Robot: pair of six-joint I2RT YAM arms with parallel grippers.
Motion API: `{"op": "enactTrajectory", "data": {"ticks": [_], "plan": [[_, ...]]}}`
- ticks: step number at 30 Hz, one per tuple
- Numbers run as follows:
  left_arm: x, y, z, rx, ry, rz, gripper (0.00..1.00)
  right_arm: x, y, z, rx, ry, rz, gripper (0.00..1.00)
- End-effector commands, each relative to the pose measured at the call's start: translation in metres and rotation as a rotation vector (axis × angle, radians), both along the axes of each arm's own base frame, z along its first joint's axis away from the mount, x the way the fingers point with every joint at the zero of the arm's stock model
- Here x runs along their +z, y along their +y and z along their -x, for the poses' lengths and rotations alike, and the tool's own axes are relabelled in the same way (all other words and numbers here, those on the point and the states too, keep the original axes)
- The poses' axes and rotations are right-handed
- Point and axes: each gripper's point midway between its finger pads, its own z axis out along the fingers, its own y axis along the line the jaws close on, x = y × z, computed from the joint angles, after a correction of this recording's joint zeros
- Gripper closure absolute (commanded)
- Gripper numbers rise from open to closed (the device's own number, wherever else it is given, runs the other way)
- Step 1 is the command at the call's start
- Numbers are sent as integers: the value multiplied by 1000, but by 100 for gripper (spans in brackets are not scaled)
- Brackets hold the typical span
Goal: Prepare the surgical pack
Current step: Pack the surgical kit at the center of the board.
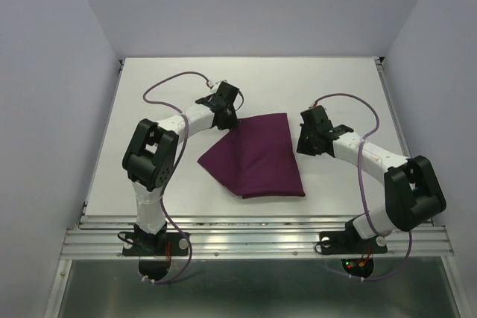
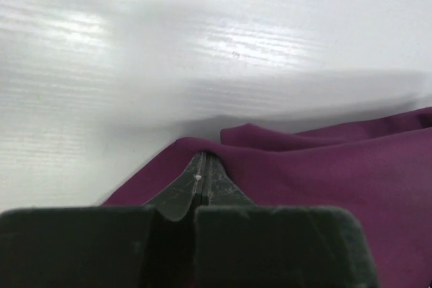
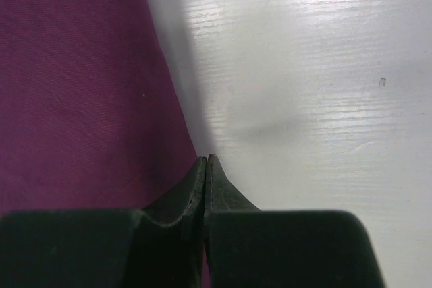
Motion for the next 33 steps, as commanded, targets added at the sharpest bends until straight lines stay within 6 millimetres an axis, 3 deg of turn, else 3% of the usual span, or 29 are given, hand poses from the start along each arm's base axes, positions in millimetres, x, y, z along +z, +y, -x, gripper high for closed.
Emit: {"op": "enactTrajectory", "data": {"ticks": [1, 6, 9, 14, 16, 17, 18, 20, 21, 24, 25, 26, 28, 30, 33], "plan": [[6, -18, -15, -38, -13, 35, 100, 6, 2, 2, 2, -13, -19, 99], [-10, -27, -12, -60, 29, 66, 100, 8, 5, 0, 6, -16, -32, 99], [-10, -31, -14, -63, 26, 79, 100, 9, 7, 0, 9, -17, -42, 99], [12, -14, -19, -32, -23, 2, 100, 8, 4, 7, 12, -8, -42, 99], [33, 2, -20, 12, -64, -61, 100, 6, 1, 17, 19, 18, -33, 99], [36, 12, -12, 24, -45, -101, 100, 9, -2, 21, 22, 13, -29, 99], [55, 22, -10, 52, -84, -117, 100, 4, -9, 32, 17, 39, -7, 99], [56, 35, 6, 56, -73, -148, 100, 5, -14, 40, 14, 44, -2, 99], [69, 41, 11, 64, -96, -146, 100, 5, -15, 48, 18, 52, -9, 99], [61, 51, 38, 53, -55, -166, 100, 2, -10, 59, 12, 82, -59, 99], [66, 46, 48, 29, -52, -132, 100, -1, -5, 63, 21, 102, -89, 99], [54, 40, 65, -5, -22, -126, 100, -7, -5, 69, 5, 124, -97, 99], [54, 20, 84, -66, -5, -44, 100, -14, -5, 74, 2, 148, -91, 99], [36, 3, 114, -123, 62, 3, 100, -20, -5, 79, -3, 168, -81, 99], [20, -11, 136, -154, 106, 40, 100, -22, 0, 80, 11, 171, -88, 99]]}}
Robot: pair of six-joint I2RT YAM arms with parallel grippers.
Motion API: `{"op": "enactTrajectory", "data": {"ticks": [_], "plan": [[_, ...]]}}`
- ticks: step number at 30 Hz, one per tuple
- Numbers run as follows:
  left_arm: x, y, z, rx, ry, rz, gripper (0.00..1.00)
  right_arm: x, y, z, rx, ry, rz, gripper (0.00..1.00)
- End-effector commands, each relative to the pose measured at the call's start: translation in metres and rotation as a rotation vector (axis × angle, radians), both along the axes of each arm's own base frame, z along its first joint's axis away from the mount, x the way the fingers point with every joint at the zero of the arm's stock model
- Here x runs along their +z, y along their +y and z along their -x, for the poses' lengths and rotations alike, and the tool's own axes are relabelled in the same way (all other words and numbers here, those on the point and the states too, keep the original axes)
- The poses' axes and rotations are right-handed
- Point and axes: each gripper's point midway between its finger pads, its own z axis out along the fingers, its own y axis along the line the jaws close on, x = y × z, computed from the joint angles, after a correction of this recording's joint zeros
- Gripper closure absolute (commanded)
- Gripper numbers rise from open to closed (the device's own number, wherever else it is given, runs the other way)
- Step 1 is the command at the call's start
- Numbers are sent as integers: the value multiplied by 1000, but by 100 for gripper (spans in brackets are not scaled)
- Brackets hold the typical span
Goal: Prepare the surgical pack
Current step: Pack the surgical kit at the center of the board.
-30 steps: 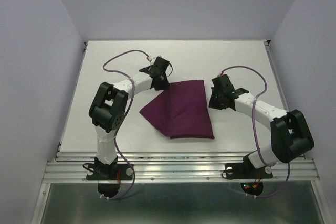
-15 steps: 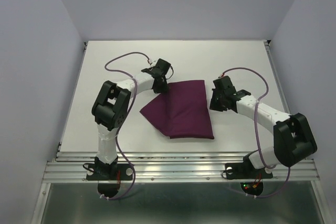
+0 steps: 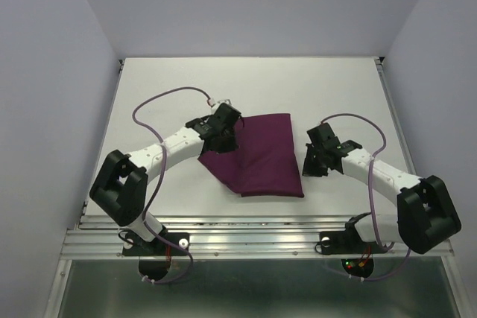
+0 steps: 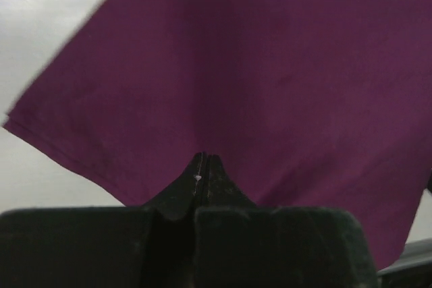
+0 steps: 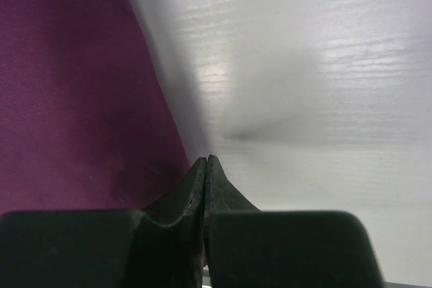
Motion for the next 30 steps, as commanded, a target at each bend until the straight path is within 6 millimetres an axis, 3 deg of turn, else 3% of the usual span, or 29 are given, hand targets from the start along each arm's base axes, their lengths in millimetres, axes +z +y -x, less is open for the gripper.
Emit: {"op": "enactTrajectory", "data": {"ticks": [1, 8, 14, 17, 18, 21, 24, 25, 27, 28, 30], "plan": [[-32, -25, 42, -75, 124, 65, 100, -3, 13, 5, 17, 19, -31, 99], [-64, -32, 82, -129, 227, 59, 100, -1, 27, -2, 35, 11, -59, 99], [-79, -47, 99, -159, 267, 78, 100, 0, 46, -2, 76, 19, -107, 99], [-81, -47, 101, -169, 258, 53, 100, 7, 30, -11, 53, -19, -14, 99], [-76, -44, 99, -162, 240, 47, 100, 11, 17, -13, 33, -33, 52, 99], [-60, -27, 89, -127, 181, 18, 100, 34, 3, -24, 18, -93, 134, 96], [-45, -11, 84, -94, 149, 24, 100, 73, 5, -41, 38, -183, 137, 92], [-30, -3, 77, -65, 104, 48, 100, 82, 8, -45, 43, -203, 125, 91], [-18, 7, 73, -36, 69, 74, 100, 106, 22, -57, 63, -258, 81, 87], [-4, 15, 67, -10, 33, 104, 100, 111, 34, -57, 95, -271, 59, 85], [2, 25, 63, 18, 12, 115, 100, 113, 54, -61, 125, -281, 48, 81]]}}
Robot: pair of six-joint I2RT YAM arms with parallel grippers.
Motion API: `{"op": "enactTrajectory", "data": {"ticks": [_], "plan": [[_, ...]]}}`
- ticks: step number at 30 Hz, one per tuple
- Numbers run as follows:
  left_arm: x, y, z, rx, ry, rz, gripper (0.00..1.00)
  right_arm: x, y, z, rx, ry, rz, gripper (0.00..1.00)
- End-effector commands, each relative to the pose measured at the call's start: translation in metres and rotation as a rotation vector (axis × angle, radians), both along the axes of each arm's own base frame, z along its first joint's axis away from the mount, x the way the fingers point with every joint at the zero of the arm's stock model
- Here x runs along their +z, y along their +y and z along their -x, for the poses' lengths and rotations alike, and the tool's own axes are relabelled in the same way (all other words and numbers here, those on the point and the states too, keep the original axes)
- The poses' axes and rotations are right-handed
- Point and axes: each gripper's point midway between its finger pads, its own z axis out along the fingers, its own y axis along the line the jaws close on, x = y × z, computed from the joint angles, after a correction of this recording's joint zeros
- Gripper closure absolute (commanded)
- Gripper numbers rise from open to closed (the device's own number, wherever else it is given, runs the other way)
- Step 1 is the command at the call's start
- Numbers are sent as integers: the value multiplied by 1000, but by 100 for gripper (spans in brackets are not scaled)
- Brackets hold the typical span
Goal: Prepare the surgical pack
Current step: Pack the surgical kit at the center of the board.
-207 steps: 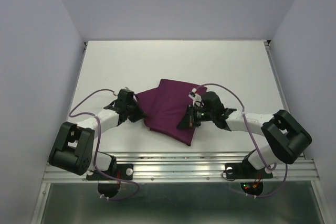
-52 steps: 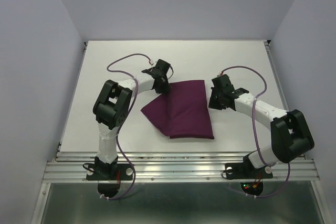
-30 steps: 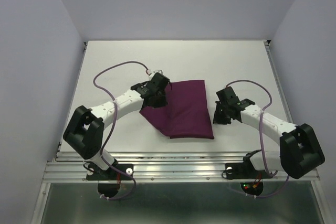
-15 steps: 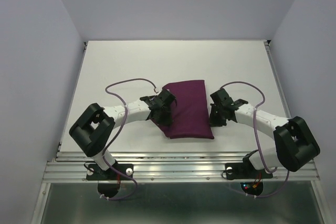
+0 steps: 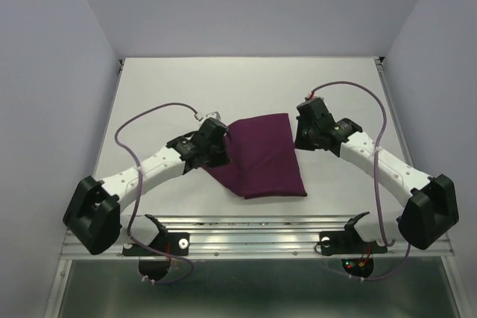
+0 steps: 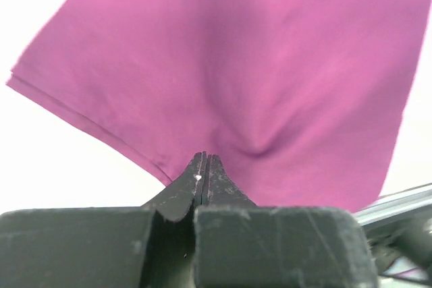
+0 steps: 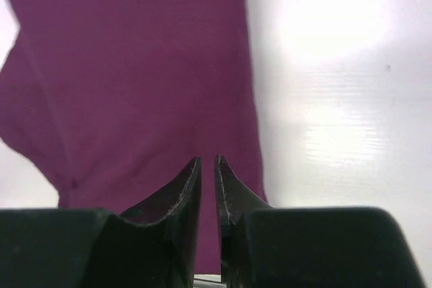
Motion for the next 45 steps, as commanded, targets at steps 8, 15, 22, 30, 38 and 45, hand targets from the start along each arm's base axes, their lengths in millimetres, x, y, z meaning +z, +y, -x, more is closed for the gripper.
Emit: {"op": "enactTrajectory", "data": {"ticks": [8, 15, 22, 30, 38, 45], "plan": [[26, 59, -11, 180, -95, 27, 100, 6, 120, -9, 214, -57, 37, 54], [24, 69, -10, 205, -102, 45, 100, -20, 167, -3, 273, -27, 29, 46], [15, 66, -8, 183, -78, 46, 100, -39, 185, -4, 280, -18, 56, 46], [14, 70, -6, 195, -85, 45, 100, -77, 188, -4, 274, 28, 123, 45], [3, 70, -1, 199, -63, 51, 100, -89, 186, -6, 231, 9, 167, 99], [-4, 60, -1, 172, -47, 91, 100, -48, 185, -15, 201, -95, 110, 99]]}}
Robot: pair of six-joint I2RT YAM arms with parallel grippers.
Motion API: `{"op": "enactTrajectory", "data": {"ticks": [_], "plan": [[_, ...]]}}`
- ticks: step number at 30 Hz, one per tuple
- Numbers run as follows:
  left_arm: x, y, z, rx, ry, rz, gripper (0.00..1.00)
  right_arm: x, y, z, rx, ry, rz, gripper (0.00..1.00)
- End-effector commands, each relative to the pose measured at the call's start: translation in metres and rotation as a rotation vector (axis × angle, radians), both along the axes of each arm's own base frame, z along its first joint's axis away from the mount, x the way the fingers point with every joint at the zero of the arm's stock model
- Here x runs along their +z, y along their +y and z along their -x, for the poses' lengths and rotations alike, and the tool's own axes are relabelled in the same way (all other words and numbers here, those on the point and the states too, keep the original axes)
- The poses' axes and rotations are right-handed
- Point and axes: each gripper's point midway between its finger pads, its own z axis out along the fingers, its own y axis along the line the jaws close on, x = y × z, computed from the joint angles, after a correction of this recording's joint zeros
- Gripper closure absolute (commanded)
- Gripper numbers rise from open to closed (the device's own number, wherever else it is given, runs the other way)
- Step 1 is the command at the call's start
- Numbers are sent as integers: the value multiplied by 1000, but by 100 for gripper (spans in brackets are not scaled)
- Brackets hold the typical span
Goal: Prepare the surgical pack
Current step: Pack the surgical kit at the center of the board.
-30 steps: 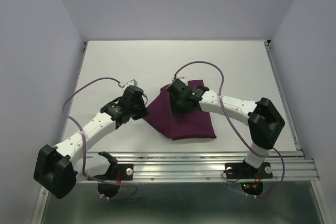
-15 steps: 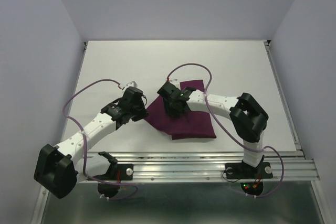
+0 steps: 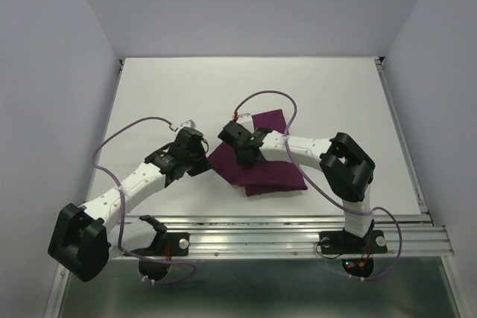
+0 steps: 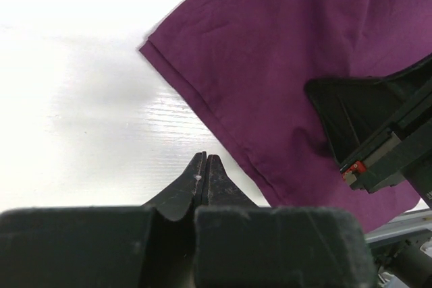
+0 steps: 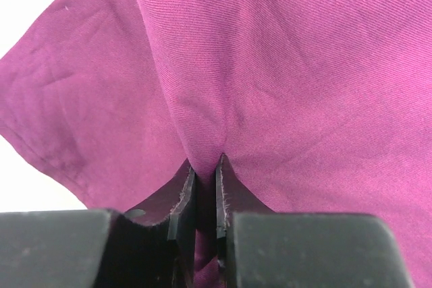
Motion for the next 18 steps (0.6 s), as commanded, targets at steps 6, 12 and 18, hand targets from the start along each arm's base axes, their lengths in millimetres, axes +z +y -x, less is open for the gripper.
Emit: {"op": "enactTrajectory", "data": {"ticks": [6, 12, 18], "plan": [[-1, -24, -9, -47, -19, 109, 100, 78, 21, -11, -9, -154, -264, 99], [-11, -47, -22, -86, -35, 186, 100, 94, 24, -9, -1, -166, -305, 99], [-6, -70, -28, -136, -38, 248, 100, 97, 21, -10, -14, -179, -310, 99]]}}
